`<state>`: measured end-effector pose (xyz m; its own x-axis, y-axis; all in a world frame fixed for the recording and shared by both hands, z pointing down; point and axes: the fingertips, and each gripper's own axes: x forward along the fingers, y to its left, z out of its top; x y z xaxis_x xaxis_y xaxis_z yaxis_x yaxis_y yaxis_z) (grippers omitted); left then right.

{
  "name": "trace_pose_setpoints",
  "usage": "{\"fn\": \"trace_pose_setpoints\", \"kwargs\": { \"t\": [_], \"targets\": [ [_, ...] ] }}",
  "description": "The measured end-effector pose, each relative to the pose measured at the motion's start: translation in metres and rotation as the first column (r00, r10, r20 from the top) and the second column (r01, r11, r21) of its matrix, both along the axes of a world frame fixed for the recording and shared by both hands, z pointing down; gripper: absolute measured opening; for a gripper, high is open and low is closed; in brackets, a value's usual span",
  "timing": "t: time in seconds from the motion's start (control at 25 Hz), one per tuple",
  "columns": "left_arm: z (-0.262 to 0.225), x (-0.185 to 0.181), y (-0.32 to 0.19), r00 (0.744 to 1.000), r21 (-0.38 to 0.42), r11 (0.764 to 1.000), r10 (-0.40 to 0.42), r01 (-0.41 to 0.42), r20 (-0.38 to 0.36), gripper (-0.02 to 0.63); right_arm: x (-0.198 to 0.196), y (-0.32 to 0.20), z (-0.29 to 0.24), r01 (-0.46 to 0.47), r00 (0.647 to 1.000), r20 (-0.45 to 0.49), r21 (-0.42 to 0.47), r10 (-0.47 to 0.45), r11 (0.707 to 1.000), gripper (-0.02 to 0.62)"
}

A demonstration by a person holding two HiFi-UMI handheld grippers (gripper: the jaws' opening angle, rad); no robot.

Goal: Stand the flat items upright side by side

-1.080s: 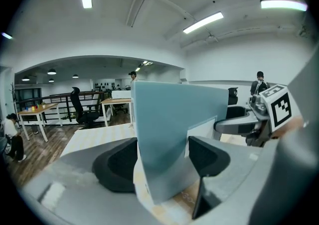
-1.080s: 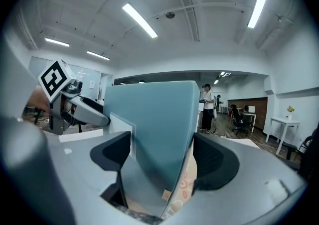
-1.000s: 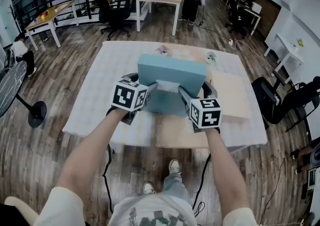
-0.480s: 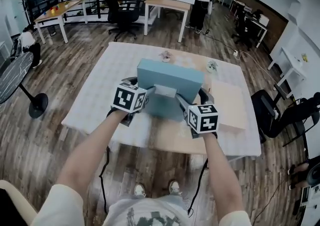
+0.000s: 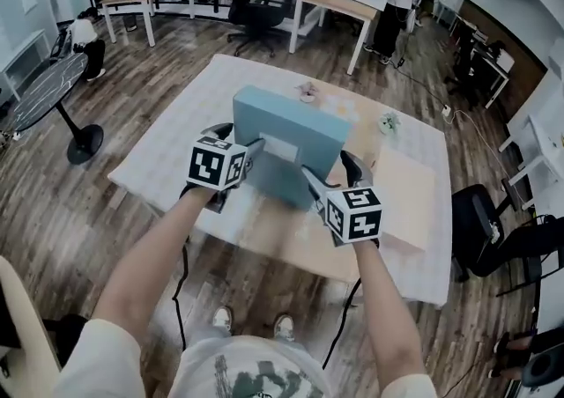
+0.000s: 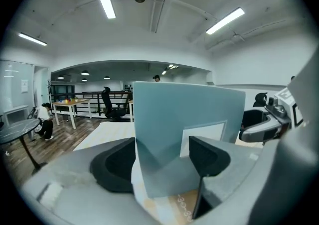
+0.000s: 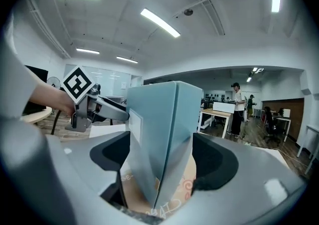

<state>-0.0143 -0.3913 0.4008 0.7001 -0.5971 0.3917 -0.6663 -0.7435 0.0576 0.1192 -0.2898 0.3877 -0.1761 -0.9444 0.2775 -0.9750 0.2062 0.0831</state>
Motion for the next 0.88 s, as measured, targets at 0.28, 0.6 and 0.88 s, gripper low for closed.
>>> {"fn": "trace_pose_setpoints", "kwargs": {
  "t": [0.28,0.6,0.88],
  "targets": [
    [0.007,-0.003,0.021,0.981,-0.016,0.982,-0.188,0.188,-0.044,0.339,0.019,-0.002,0.011,0.146,0.989,0.031,-0.006,-0.146,0.989,0.396],
    [0.004,0.018,0.056,0.958,0.017,0.958,-0.285,0.286,-0.044,0.339,0.01,-0.026,0.028,0.304,0.948,0.111,-0.024,-0.299,0.952,0.419],
    [0.02,0.031,0.085,0.948,-0.02,0.949,-0.315,0.314,-0.042,0.339,-0.013,-0.045,0.034,0.398,0.909,0.138,-0.006,-0.394,0.917,0.42]
  ]
}}
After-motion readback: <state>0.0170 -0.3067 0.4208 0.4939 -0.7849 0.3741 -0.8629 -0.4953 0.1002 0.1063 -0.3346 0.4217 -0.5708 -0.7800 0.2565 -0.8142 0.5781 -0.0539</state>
